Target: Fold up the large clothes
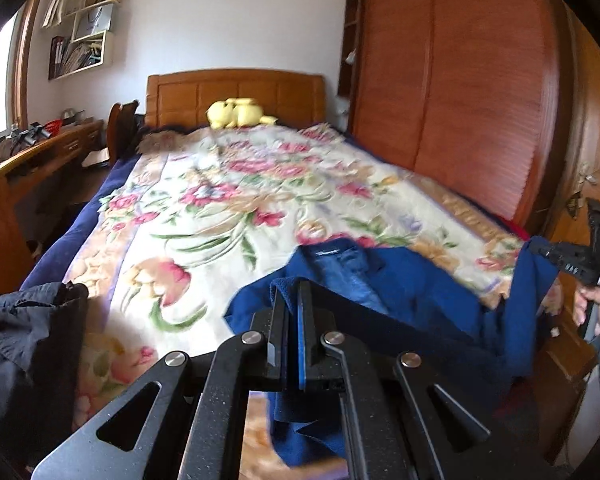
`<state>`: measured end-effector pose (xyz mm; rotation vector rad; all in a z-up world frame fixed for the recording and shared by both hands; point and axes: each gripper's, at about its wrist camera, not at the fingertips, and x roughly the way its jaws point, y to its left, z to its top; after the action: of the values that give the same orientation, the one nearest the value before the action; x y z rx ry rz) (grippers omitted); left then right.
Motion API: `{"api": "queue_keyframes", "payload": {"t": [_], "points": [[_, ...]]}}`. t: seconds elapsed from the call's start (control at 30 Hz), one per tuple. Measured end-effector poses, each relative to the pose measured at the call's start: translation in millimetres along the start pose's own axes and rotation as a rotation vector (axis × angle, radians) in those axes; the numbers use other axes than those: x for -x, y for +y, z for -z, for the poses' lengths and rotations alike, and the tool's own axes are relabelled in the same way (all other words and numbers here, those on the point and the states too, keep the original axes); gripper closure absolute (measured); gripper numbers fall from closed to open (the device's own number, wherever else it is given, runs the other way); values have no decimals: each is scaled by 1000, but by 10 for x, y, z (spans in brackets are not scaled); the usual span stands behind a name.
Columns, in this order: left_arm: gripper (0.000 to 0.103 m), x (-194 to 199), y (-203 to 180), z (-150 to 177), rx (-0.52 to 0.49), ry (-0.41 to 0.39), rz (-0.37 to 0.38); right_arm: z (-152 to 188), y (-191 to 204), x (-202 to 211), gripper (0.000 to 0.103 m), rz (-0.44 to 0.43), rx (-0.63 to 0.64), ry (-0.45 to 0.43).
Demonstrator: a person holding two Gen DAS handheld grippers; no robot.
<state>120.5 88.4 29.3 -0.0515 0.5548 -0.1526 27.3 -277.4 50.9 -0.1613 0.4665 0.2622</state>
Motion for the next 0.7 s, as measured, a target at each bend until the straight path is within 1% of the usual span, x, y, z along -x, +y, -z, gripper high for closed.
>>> {"api": "queue_keyframes", "payload": {"t": [0.13,0.27,0.4,0.47,0.5,0.57,0.63,0.7], "points": [[100,-393,124,-209,-4,11,-72,-330,-90,-545,99,24,4,-5],[100,-804,241,-494,-7,21,-144,-607,-298,-1178,99,80,-24,1],[100,-1185,349,-814,-25,69,-199,-951,-332,-1701,99,153,-32,12],[100,-1383,390,-976,-28,80,-235,-1143,-306,-1890,99,186,-36,21],[100,-1466,382,-1022,-41,92,-247,-1167,-255,-1958,99,196,-36,24],[100,-1602,390,-1043,-44,115,-243,-1222,-164,-2100,99,205,-38,50],[100,-1738,373,-1006,-40,163,-208,-1193,-89,-2248,99,194,-45,93],[100,-1823,334,-930,-38,195,-193,-1134,-1,-2343,99,205,-20,125]]}}
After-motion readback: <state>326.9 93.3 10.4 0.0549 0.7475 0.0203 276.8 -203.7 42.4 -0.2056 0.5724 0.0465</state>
